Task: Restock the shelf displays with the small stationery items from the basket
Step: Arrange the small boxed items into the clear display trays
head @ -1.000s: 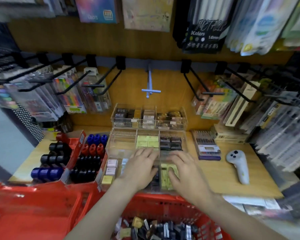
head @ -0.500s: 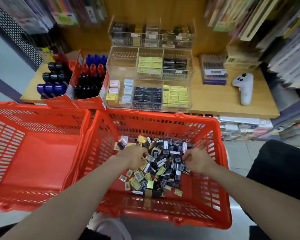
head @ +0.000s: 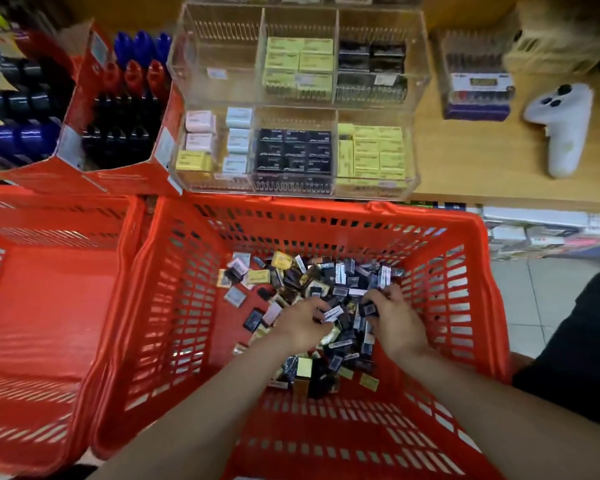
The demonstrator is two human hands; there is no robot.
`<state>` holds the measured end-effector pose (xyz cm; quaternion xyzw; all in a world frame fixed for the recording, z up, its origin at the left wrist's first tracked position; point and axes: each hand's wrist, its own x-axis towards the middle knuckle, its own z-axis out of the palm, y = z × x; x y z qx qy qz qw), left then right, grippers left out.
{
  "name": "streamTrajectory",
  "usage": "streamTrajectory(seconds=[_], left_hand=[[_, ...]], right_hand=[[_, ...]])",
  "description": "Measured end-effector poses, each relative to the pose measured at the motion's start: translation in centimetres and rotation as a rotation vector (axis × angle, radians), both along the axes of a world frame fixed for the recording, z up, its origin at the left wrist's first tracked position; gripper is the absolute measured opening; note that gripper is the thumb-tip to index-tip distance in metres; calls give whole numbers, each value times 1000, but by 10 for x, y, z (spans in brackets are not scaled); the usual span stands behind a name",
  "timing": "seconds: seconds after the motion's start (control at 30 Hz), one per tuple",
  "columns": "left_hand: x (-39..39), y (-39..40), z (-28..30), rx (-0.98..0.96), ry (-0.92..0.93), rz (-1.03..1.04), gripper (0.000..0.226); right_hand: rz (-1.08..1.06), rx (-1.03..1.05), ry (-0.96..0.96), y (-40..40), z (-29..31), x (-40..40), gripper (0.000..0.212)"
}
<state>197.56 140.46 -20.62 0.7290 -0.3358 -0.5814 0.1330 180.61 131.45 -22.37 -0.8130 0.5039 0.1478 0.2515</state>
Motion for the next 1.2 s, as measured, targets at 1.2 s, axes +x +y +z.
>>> streamTrajectory(seconds=[1.2], left_hand=[[28,20,-22,-24,-278,415,25]], right_hand=[[-171,135,-64,11,-7,35,44]])
